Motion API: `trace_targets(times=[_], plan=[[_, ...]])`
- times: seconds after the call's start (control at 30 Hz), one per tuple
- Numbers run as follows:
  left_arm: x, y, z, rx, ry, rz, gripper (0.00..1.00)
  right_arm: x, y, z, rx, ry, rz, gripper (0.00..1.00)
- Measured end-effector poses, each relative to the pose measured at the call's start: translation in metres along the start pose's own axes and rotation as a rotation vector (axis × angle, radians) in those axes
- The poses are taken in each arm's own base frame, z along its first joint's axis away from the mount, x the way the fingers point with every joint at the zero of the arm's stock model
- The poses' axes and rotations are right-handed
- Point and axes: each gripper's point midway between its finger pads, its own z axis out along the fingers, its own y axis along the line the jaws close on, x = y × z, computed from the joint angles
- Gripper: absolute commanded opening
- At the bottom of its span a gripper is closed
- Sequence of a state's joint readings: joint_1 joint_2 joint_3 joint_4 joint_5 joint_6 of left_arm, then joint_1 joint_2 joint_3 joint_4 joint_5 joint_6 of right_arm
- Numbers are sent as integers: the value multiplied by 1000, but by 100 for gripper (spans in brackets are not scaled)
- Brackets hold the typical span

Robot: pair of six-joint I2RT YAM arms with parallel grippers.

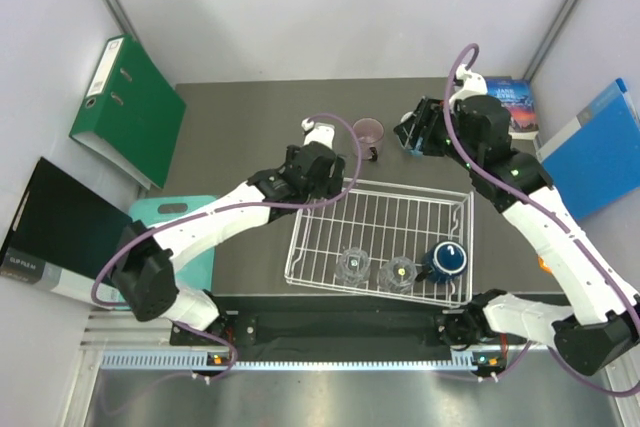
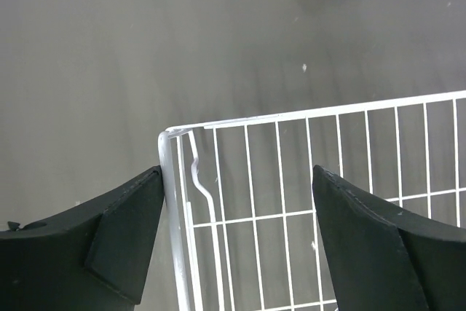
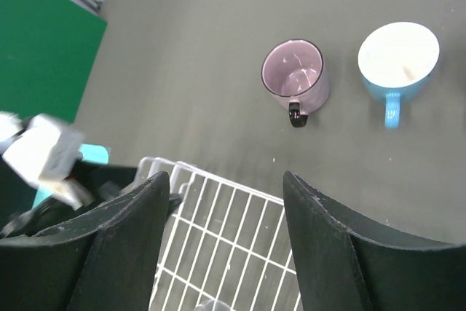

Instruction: Unload the cups from the dish rack

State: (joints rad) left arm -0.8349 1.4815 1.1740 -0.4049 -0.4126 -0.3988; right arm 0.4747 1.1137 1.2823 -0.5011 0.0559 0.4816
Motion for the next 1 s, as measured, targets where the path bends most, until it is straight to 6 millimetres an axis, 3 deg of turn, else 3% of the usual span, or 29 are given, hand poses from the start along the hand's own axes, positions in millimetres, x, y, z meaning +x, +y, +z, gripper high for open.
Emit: trace_targets(times=[0.23, 0.3, 0.47, 0.8, 0.9, 0.93, 1.0], plan=[[8, 11, -14, -31, -23, -51, 72, 10, -2, 17, 7, 40, 0, 63], [9, 12, -14, -37, -29, -69, 81, 12, -2, 22, 7, 47, 2, 63], [12, 10, -18, -27, -31, -122, 87, 15, -2, 31, 6, 55, 5, 63], [21, 31, -12, -77, -14, -218, 75, 19, -2, 41, 8, 69, 5, 63], [30, 34, -11, -89, 6, -227, 54, 20, -2, 43, 8, 72, 4, 63], [33, 35, -10, -92, 11, -229, 26, 21, -2, 43, 8, 73, 4, 63], [38, 36, -9, -97, 23, -235, 0, 21, -2, 44, 8, 74, 4, 63]])
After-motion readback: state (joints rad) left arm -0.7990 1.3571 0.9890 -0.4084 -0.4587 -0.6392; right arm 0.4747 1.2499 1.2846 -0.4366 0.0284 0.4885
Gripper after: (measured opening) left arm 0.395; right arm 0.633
